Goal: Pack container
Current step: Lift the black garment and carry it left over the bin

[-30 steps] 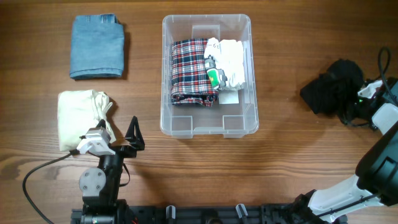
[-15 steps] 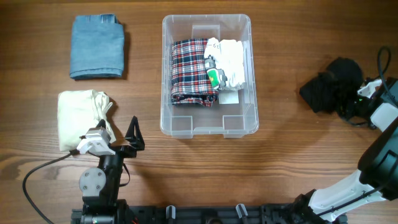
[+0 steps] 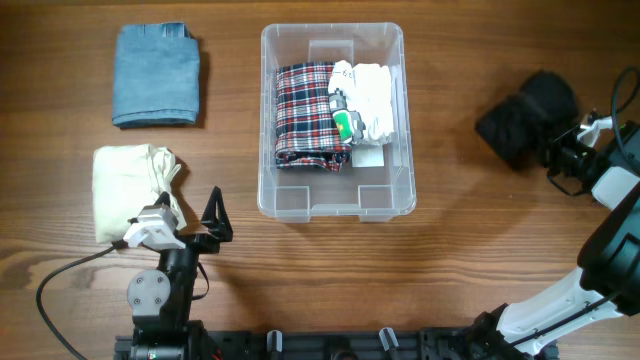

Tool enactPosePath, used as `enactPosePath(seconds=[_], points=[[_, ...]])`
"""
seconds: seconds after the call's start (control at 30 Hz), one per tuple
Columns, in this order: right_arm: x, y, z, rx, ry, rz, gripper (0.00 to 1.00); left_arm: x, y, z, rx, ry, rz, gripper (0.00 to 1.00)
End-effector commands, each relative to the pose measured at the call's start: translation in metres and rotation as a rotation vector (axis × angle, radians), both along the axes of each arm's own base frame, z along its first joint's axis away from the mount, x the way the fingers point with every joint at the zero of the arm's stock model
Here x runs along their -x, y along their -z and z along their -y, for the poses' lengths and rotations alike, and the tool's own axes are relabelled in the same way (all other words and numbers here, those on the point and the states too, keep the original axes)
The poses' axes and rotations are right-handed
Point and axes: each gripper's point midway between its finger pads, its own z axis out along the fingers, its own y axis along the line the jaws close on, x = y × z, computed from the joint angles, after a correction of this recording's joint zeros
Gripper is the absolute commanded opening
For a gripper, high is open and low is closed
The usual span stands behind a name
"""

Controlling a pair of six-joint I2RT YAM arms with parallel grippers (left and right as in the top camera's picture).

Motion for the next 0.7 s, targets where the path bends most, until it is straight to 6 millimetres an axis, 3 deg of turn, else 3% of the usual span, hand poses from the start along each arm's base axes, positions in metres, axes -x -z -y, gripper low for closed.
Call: enactPosePath(seconds=[0.0, 0.17, 0.2, 0.3, 0.37, 0.5, 0.67], points=[[-0.003, -0.058, -0.031, -0.232, -0.188, 0.182, 0.27, 0.0, 0.003, -0.003, -0.006, -0.013, -0.009, 1.0], [0.004, -0.129, -0.046, -0.266, -0.362, 0.345, 0.27, 0.0, 0.003, -0.003, -0.006, -0.013, -0.009, 1.0], [0.007, -0.151, -0.053, -0.235, -0.406, 0.39, 0.27, 0.0, 0.003, -0.003, -0.006, -0.013, -0.009, 1.0], [0.025, -0.219, -0.087, -0.127, -0.511, 0.523, 0.31, 0.0, 0.003, -0.003, -0.006, -0.013, -0.009, 1.0], [0.037, -0.248, -0.119, -0.099, -0.612, 0.535, 0.33, 0.0, 0.003, -0.003, -0.006, -0.013, -0.009, 1.0], [0.047, -0.27, -0.166, -0.103, -0.743, 0.535, 0.35, 0.0, 0.003, -0.003, -0.006, -0.013, -0.009, 1.0], [0.041, -0.271, -0.164, -0.151, -0.734, 0.485, 0.37, 0.0, 0.003, -0.003, -0.006, -0.013, -0.01, 1.0]])
